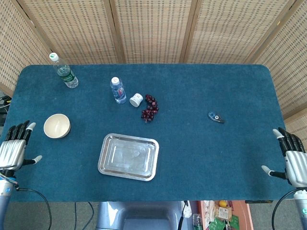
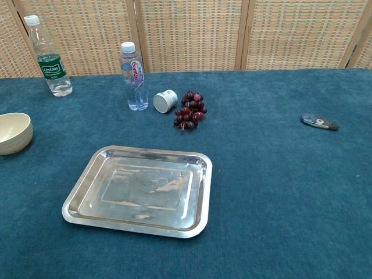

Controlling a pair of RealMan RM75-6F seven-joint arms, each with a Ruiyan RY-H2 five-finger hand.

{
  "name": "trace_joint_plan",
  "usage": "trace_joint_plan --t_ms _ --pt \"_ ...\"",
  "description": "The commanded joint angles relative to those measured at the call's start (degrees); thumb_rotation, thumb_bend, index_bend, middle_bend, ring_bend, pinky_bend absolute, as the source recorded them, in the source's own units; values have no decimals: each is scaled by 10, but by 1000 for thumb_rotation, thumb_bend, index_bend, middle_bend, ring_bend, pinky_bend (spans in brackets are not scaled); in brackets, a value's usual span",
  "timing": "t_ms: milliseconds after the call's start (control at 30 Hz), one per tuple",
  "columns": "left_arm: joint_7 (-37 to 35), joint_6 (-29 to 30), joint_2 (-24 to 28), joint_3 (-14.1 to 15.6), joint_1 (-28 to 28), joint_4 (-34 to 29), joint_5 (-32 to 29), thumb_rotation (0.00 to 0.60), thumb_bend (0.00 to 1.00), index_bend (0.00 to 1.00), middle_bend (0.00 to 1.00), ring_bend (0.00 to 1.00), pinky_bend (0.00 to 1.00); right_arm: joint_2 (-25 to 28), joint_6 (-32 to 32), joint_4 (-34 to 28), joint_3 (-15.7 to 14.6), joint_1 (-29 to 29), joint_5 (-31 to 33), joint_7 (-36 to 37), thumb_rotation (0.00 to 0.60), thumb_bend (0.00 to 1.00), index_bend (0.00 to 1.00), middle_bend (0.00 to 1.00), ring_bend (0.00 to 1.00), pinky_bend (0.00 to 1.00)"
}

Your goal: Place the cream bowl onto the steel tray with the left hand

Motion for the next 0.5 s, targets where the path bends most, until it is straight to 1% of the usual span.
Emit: trace_joint_plan --t_ms 33,67,133,267,500 --pt "-25 -51 -62 -17 -40 86 -15 600 0 247 0 0 0 -1 -3 2 1 1 4 0 600 0 7 0 0 0" --pt "-43 -58 -79 -20 -47 110 -13 600 0 305 0 0 0 -1 -4 3 1 2 6 0 600 0 7 0 0 0" --pt "-61 -75 -100 -22 -60 146 -10 600 4 362 0 0 0 -2 -7 4 2 3 8 0 600 0 7 0 0 0" --pt "-61 -98 -126 -25 -77 187 -15 600 54 390 0 0 0 -3 -11 5 3 5 13 -3 600 0 7 0 0 0" --pt "-49 -116 -145 -28 -90 209 -26 600 158 397 0 0 0 -5 -15 7 3 6 17 -6 600 0 7 0 0 0"
